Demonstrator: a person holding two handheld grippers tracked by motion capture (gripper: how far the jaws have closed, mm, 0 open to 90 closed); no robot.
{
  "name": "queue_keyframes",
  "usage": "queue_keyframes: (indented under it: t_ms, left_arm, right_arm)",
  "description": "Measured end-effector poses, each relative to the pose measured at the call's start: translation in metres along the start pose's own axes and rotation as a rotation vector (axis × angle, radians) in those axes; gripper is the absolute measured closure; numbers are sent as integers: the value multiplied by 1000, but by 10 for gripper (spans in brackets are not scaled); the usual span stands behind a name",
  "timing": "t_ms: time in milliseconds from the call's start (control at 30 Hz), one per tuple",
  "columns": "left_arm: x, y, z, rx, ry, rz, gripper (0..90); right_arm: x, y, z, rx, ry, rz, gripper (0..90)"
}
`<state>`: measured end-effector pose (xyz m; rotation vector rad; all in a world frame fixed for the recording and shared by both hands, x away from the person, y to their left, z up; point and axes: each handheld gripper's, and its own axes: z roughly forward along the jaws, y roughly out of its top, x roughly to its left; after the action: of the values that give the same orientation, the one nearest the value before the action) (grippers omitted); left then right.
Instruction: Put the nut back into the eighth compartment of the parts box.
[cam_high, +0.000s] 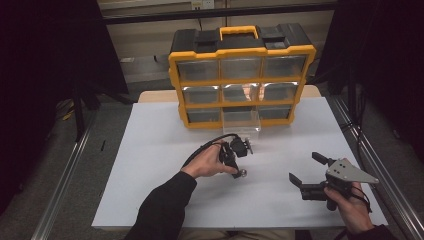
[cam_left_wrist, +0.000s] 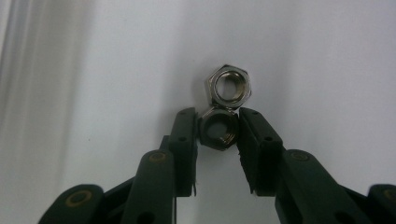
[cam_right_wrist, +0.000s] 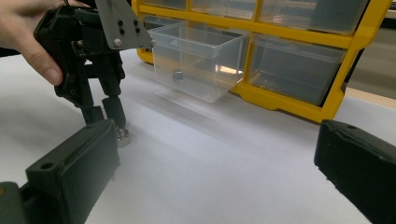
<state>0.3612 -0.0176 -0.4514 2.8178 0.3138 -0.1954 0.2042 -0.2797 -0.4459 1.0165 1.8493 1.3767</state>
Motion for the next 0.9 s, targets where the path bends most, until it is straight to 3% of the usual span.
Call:
queue_keyframes:
  t_ms: [100, 133, 167, 200, 233, 267, 400, 500, 533, 567, 633, 667, 767, 800, 833, 900]
  left_arm:
    - [4, 1, -2, 29, -2, 35, 686]
    - [3, 1, -2, 17, -2, 19, 688]
    - [5, 1, -3, 28, -20, 26, 690]
    - [5, 1, -3, 34, -8, 39, 693]
    - [3, 0, -2, 13, -24, 4, 695]
    - [5, 0, -3, 24, -14, 23, 697]
    - [4, -2, -4, 15, -28, 12, 700]
    - [3, -2, -3, 1, -28, -6, 701]
    - [2, -3, -1, -16, -20, -30, 701]
    - [4, -2, -4, 11, -26, 2, 701]
    - [6, -2, -6, 24, -46, 8, 702]
    - [4, -2, -4, -1, -45, -33, 702]
    - [8, -2, -8, 25, -53, 0, 702]
    - [7, -3, -7, 7, -56, -28, 702]
    - [7, -4, -8, 3, -51, -33, 702]
    - [9, -4, -12, -4, -46, -6, 701]
  right_arm:
    - [0, 0, 0, 1, -2, 4, 0]
    - [0, 0, 0, 0, -2, 1, 0]
    - [0, 0, 0, -1, -1, 2, 0]
    - [0, 0, 0, 0, 0, 0, 0]
    - [0, 0, 0, 0, 0, 0, 0]
    - [0, 0, 0, 0, 1, 0, 0]
    - [0, 0, 0, 0, -2, 4, 0]
    - [0, 0, 0, 1, -1, 3, 0]
    - [0, 0, 0, 0, 0, 2, 0]
    - [0, 0, 0, -2, 1, 2, 0]
    - [0, 0, 0, -1, 1, 2, 0]
    - [0, 0, 0, -1, 1, 1, 0]
    - [0, 0, 0, -2, 2, 0, 0]
    - [0, 0, 0, -4, 3, 2, 0]
    - [0, 0, 0, -4, 3, 3, 0]
    - [0, 0, 0, -6, 1, 2, 0]
